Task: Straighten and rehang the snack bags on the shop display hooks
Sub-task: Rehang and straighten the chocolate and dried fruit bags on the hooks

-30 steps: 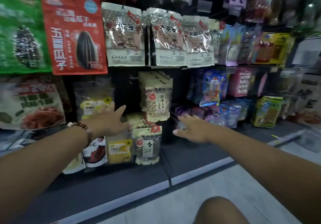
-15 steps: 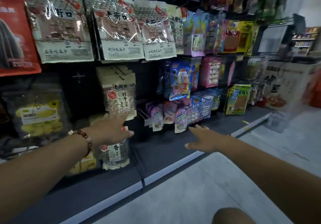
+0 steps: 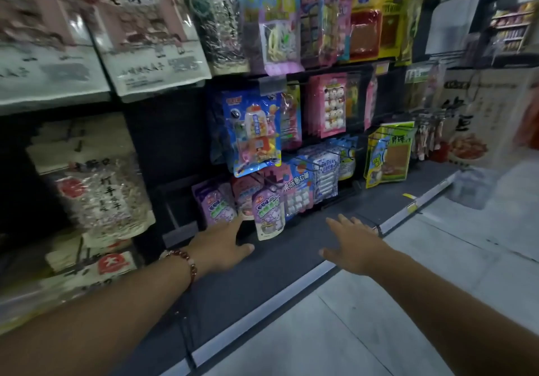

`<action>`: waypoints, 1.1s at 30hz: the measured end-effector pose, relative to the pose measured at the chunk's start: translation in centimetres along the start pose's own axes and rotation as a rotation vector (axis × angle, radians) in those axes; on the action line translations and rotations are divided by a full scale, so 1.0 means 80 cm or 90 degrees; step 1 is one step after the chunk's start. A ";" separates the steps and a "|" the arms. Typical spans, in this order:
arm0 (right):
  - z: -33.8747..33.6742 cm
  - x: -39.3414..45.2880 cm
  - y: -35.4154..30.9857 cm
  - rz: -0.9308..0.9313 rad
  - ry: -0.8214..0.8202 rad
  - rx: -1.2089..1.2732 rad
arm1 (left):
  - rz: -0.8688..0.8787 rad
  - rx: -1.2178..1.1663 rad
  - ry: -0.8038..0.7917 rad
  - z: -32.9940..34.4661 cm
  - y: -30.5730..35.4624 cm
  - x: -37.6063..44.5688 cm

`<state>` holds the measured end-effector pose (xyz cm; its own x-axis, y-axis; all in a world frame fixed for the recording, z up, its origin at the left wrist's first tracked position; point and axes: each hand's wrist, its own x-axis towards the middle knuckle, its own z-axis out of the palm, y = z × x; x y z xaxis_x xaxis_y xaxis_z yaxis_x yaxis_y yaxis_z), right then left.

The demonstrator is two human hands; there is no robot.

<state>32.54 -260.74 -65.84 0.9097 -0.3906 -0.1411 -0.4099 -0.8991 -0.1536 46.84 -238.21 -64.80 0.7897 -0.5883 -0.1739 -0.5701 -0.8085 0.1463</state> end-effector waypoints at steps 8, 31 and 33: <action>0.082 0.179 0.021 -0.057 0.001 -0.052 | -0.037 0.025 0.034 0.106 -0.016 0.186; 0.149 0.385 0.003 -0.054 0.058 0.880 | 0.062 -0.469 0.373 0.149 -0.006 0.296; 0.146 0.360 0.004 -0.047 0.049 0.905 | 0.079 -0.479 0.365 0.144 -0.002 0.278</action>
<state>57.79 -269.96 -81.40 0.9138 -0.4038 -0.0446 -0.0379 0.0244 -0.9990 61.87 -251.37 -79.92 0.8379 -0.4101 0.3600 -0.5201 -0.4005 0.7543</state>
